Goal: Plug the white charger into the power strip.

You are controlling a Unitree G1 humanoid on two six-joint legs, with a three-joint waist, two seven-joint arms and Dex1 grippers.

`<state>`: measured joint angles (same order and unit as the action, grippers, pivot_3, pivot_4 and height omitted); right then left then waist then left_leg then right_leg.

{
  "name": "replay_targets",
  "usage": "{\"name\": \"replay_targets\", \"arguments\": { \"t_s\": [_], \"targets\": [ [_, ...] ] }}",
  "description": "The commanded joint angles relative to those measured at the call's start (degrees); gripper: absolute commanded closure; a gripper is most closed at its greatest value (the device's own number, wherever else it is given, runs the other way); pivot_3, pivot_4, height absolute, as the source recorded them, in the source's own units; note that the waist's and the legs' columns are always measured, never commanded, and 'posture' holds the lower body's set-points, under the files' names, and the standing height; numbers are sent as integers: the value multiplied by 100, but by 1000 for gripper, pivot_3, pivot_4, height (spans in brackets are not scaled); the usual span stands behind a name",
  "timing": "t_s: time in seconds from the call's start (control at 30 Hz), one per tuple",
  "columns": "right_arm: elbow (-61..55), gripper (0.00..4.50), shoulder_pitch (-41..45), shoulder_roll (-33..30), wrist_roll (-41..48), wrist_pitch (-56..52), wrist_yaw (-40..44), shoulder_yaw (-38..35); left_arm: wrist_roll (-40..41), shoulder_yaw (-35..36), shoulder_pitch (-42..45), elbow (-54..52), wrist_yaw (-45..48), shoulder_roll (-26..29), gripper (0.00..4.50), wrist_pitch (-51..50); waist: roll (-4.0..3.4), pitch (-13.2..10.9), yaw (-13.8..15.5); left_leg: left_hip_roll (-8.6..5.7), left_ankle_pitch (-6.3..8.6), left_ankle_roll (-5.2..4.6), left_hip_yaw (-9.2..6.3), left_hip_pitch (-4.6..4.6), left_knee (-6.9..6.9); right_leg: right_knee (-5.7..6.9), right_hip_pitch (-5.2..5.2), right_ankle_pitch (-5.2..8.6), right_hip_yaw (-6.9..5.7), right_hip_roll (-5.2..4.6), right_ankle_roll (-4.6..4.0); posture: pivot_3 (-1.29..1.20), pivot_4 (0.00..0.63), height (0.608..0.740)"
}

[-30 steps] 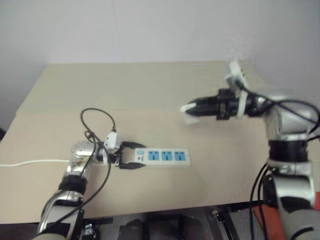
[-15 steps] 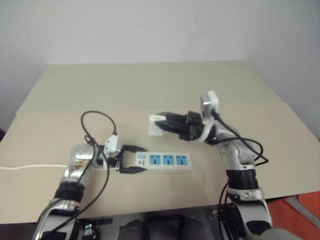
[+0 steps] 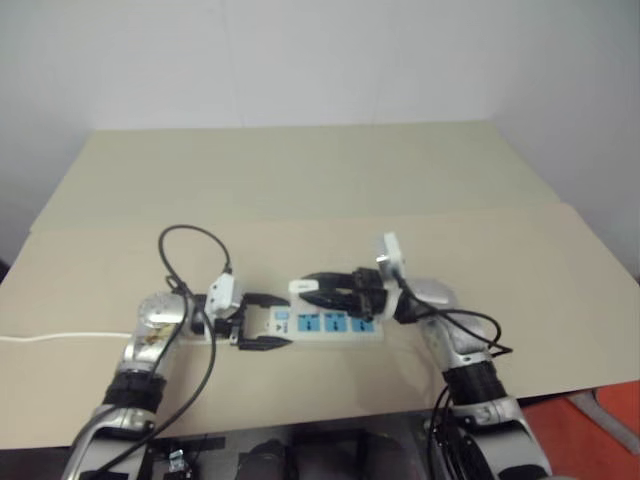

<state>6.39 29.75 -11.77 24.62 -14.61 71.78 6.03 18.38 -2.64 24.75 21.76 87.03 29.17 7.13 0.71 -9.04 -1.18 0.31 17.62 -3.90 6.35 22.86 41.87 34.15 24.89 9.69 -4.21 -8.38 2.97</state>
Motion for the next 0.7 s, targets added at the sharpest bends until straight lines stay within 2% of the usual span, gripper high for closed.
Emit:
{"name": "replay_targets", "arguments": {
  "t_s": [0.03,0.53,0.7],
  "targets": [
    [-43,3343,-77,14,-38,366,-54,45,46,-76,-9,-154,10,36,1271,-17,0,0,3,0,0,0,0,0,0,0,0,0,0,0,0,0,150,740],
    [798,3343,95,3,-126,907,32,126,11,-32,-277,-273,-373,17,1271,-62,-1,0,-3,3,0,1,-1,-6,-1,-1,-7,0,0,0,-1,0,150,740],
    [1001,3343,136,-126,-127,1007,206,128,28,-34,-427,-403,-528,16,1271,-116,-1,0,3,6,0,1,-3,-33,-5,-5,-35,1,0,0,-1,0,150,740]
  ]
}}
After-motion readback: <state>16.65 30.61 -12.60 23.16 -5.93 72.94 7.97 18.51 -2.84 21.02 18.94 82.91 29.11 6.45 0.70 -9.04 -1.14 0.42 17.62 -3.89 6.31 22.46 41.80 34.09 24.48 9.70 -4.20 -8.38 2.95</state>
